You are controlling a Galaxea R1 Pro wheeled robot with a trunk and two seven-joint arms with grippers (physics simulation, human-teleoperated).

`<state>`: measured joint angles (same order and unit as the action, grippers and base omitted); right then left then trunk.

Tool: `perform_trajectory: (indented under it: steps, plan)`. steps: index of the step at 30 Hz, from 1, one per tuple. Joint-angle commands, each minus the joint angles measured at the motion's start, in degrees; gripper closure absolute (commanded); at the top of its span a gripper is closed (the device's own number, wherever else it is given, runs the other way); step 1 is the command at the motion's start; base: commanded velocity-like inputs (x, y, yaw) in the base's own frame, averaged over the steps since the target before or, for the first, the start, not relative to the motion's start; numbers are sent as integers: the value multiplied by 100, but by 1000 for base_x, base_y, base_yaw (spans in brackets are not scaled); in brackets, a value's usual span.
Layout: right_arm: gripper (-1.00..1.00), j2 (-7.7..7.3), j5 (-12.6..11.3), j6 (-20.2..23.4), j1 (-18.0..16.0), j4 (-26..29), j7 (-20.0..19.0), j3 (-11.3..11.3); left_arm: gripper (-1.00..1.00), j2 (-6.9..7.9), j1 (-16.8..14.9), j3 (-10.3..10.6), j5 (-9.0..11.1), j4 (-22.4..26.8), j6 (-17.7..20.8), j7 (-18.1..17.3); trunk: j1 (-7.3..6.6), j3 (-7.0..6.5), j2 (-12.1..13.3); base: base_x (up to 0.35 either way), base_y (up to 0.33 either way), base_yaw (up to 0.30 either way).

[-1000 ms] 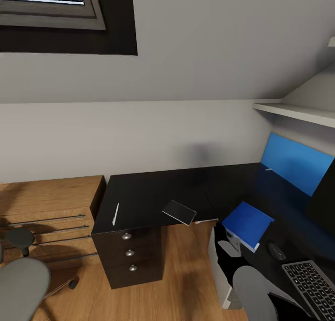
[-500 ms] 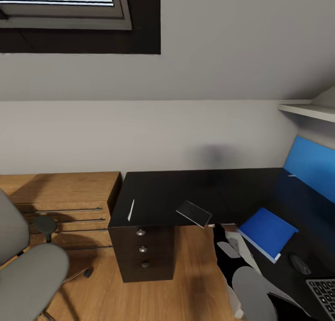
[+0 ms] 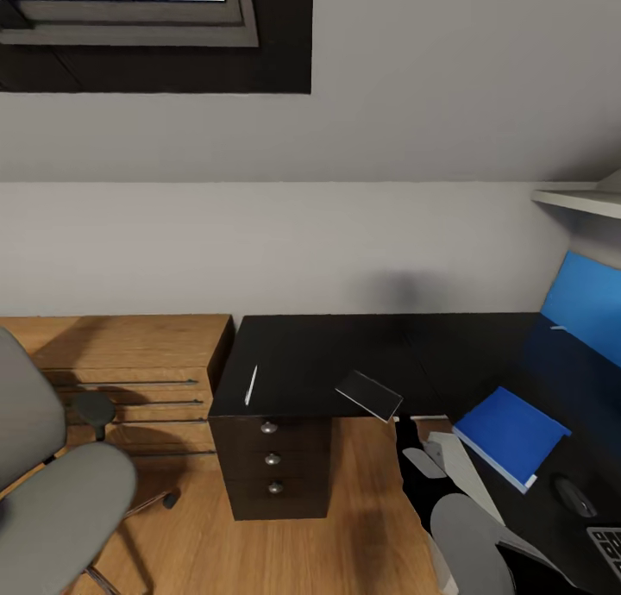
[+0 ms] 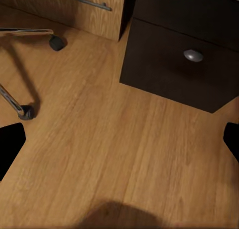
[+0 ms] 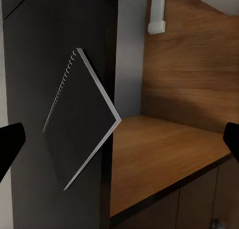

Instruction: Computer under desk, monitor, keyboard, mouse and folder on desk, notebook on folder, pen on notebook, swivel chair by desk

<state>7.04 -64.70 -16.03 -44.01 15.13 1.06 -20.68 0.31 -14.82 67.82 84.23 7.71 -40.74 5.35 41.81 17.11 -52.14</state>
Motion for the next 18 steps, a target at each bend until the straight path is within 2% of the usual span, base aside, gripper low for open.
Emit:
perform_trajectory:
  steps: [1, 8, 18]
  plan:
    - [-100, 2, -60, -23, -2, 7, -9, 22, -100, 1, -4, 47, 1, 11, -22, 55, 23, 26, -47, 0, 0, 1]
    - [-100, -9, -60, 203, 2, 7, -272, 20, -100, -7, -4, 48, -11, 19, -40, 41, 177, 152, -328, 0, 0, 0]
    - [-100, 1, -50, 231, 6, -1, -319, 32, -100, -52, -4, 55, -21, 20, 2, 45, 397, 331, -729, 0, 0, 0]
